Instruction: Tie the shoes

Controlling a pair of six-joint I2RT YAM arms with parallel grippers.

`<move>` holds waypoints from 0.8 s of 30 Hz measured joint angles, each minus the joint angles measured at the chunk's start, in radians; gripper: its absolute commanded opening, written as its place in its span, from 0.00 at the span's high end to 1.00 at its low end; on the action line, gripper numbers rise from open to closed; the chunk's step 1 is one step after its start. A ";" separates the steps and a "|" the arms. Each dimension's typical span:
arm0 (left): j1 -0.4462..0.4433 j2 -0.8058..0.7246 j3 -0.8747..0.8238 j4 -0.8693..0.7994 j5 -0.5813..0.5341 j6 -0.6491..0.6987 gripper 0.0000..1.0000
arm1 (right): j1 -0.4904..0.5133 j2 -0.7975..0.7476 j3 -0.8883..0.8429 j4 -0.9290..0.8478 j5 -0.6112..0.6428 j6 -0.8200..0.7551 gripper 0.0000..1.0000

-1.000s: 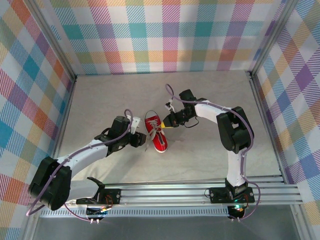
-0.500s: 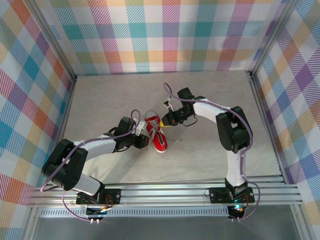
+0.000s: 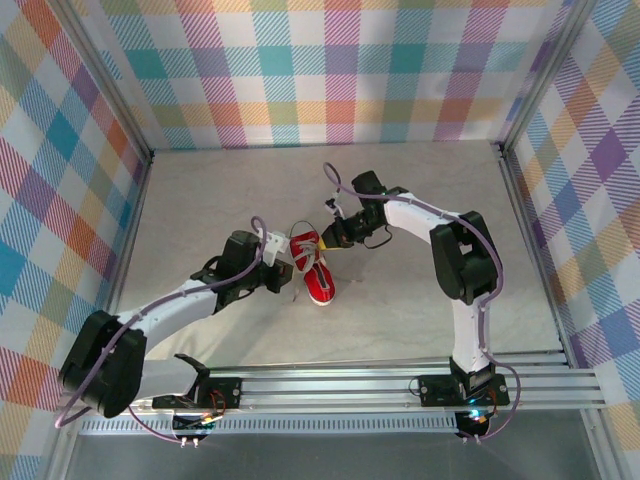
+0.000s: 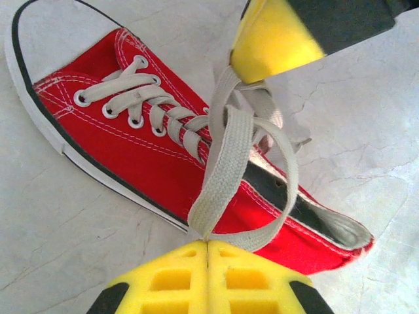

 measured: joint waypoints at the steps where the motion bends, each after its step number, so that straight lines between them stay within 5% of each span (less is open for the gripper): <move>1: -0.008 -0.011 0.000 -0.010 -0.006 0.000 1.00 | 0.002 0.002 0.006 -0.004 0.004 -0.002 1.00; 11: -0.234 -0.011 0.018 -0.042 -0.107 -0.051 1.00 | 0.042 0.064 0.126 -0.051 0.023 -0.045 1.00; 24: -0.317 0.216 0.179 0.040 -0.133 -0.117 1.00 | 0.102 0.090 0.190 -0.108 0.075 -0.119 1.00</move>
